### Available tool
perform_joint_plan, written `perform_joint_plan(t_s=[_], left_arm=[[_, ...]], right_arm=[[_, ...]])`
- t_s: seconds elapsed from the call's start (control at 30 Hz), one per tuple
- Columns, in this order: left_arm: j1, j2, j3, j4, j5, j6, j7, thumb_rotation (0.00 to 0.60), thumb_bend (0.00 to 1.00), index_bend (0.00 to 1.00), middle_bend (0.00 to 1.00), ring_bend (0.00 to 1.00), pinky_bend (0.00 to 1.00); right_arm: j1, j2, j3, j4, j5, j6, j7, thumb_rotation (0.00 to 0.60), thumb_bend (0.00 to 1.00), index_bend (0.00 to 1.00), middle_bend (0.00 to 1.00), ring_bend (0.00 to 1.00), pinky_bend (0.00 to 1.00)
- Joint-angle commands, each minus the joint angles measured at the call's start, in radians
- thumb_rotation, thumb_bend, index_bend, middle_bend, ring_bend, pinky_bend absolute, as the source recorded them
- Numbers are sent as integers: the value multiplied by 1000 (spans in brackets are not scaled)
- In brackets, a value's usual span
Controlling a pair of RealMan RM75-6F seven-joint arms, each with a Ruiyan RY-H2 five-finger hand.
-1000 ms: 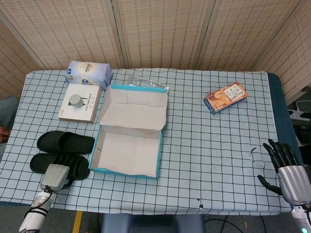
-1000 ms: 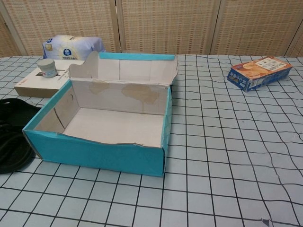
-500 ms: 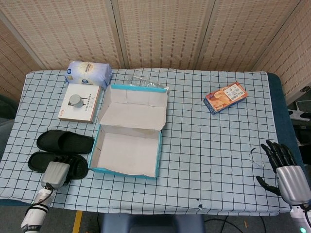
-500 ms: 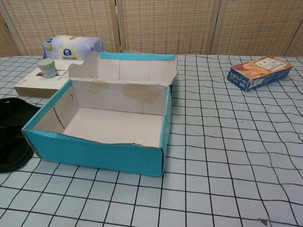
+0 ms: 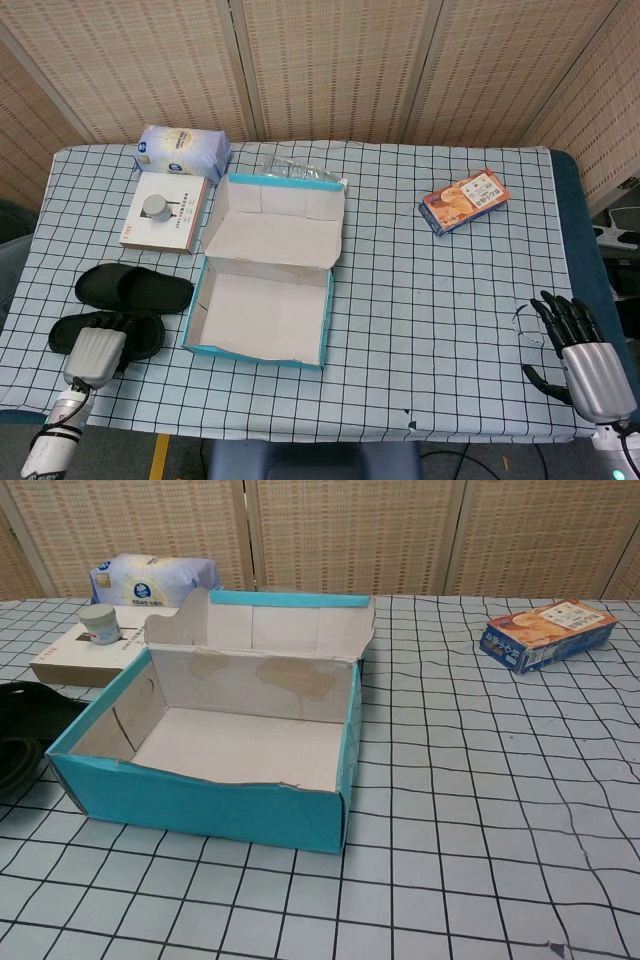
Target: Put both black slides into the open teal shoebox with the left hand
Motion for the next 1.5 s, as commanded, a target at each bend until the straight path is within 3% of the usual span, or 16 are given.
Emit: perform_joint_plan(t_s=[0.03,0.23,0.53,0.77,1.13,1.33,1.5], left_arm=[[18,23,4,-28,34,48,-7,600,545,554,714,637,686],[42,59,5,-74,79,115,-11,600,545,600,764,686,731],[45,45,4,-28,131,136,-46,600,566,681,839,751,791],[51,-20,3,107,268,236,-75,600,645,855,991,892,925],[56,-54,18,250,429,343,-148,600,655,876,1000,911,946],[46,-81,-19,345,500,446,-162,600,676,882,1000,924,959],[32,-92,-82,365,544,553,-121,600,697,883,1000,926,963]], right_arm=[[0,0,0,0,-1,-1,-1,592,158,0,0,0,0],[5,-2,-1,-1,-4,-10,-4,592,157,0,0,0,0],[6,0,-3,-3,-7,-11,-2,593,157,0,0,0,0],[9,1,-6,-7,-3,-23,-4,592,157,0,0,0,0],[15,0,-9,-11,3,-41,-9,593,157,0,0,0,0],[16,3,-14,-16,5,-50,-10,592,157,0,0,0,0],[16,3,-16,-21,2,-51,-19,593,157,0,0,0,0]])
